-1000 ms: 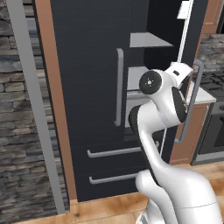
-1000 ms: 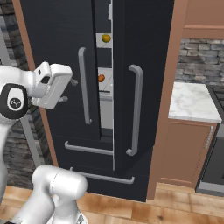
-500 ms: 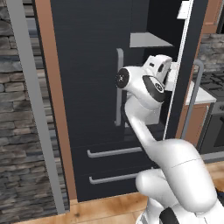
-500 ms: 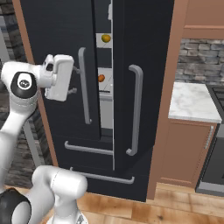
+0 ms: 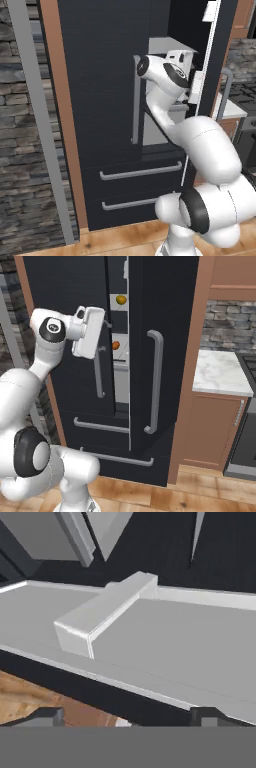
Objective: Retrieve the orange and mango from the fridge and place them into the bowl on the dining table.
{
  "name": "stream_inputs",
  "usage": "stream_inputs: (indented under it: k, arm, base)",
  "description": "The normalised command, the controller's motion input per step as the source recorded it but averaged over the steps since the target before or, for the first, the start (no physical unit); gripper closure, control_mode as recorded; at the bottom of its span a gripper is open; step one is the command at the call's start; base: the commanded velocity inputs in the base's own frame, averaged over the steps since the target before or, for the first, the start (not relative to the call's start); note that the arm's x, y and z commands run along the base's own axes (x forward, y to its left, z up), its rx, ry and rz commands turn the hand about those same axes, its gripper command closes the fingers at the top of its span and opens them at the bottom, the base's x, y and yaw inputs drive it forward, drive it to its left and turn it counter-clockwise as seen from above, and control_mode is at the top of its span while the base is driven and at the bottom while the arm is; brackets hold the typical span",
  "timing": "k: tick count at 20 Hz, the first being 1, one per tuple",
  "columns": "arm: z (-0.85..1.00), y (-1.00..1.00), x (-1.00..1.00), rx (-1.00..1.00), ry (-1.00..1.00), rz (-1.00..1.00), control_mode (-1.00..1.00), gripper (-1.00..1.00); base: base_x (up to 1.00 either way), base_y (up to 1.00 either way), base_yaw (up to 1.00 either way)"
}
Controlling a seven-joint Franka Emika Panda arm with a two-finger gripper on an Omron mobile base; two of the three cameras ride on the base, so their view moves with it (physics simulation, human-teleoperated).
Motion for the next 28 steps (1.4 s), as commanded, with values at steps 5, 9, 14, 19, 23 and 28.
stream_inputs:
  k: [5,9,14,19,23,28]
  arm:
    - [-0.03,-0.34,0.85,-0.08,0.24,0.0,-1.0,-1.0]
    - [-0.2,-0.72,0.32,-0.07,0.14,-0.02,-1.0,-1.0]
    - [-0.24,-1.0,-0.52,-0.01,0.04,-0.13,-1.0,-1.0]
    - [-0.08,-1.0,-1.0,0.0,-0.02,-0.19,-1.0,-1.0]
    - [0.0,-1.0,-0.99,0.0,-0.07,-0.18,-1.0,-1.0]
    - [0.35,-0.46,-0.91,0.0,-0.14,-0.06,-1.0,-1.0]
  base:
    - [0.0,0.0,0.0]
    - [0.0,0.0,0.0]
    - [0.0,0.0,0.0]
    - [0.0,0.0,0.0]
    - [0.0,0.0,0.0]
    - [0.0,0.0,0.0]
